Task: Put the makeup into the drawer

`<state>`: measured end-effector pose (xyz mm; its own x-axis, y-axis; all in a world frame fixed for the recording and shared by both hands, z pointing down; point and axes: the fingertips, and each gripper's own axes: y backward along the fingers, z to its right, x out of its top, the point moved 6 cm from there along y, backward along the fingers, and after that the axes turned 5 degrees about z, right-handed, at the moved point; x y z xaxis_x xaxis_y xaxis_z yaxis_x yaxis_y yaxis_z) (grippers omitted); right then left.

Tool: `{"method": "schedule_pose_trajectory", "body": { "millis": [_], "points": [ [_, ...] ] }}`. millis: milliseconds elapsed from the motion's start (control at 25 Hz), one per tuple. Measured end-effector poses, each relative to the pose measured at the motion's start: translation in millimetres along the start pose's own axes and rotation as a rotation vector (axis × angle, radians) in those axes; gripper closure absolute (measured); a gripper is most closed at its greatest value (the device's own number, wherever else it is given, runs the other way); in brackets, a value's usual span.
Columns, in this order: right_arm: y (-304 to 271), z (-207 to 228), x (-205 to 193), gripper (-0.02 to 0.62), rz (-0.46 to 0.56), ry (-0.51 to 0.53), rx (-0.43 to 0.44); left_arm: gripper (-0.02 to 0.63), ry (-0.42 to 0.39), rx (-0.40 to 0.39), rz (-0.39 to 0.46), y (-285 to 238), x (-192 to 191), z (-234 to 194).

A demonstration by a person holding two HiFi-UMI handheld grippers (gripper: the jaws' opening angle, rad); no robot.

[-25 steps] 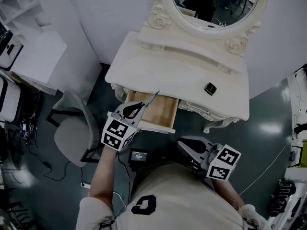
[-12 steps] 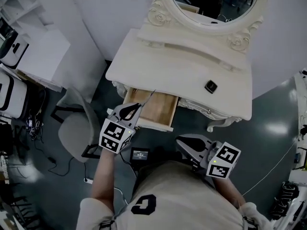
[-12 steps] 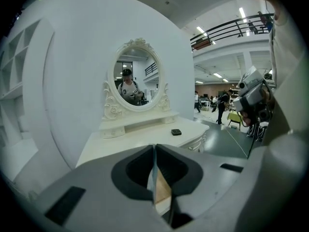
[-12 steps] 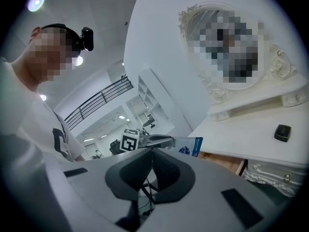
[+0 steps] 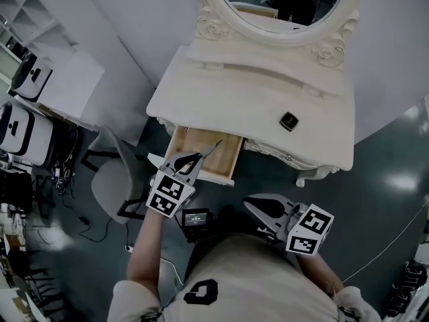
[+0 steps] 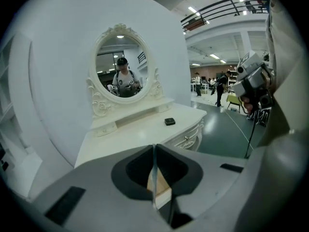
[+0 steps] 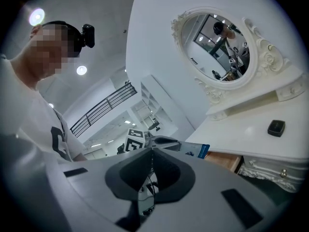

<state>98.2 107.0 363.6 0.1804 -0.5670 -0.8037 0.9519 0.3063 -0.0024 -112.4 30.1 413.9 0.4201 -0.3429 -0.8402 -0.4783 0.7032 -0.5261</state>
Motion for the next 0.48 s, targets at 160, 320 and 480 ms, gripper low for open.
{"method": "schedule_pose_trajectory", "body": {
  "millis": [160, 320, 480],
  "points": [
    [9, 6, -6, 0.568, 0.015, -0.032, 0.013, 0.537, -0.064, -0.024, -0.068, -14, 1, 12],
    [12, 10, -6, 0.568, 0.023, -0.028, 0.001, 0.537, -0.109, -0.041, -0.097, -26, -4, 10],
    [8, 19, -2, 0.568, 0.023, -0.027, -0.048, 0.538, -0.168, -0.058, -0.114, -44, -11, -1]
  ]
}}
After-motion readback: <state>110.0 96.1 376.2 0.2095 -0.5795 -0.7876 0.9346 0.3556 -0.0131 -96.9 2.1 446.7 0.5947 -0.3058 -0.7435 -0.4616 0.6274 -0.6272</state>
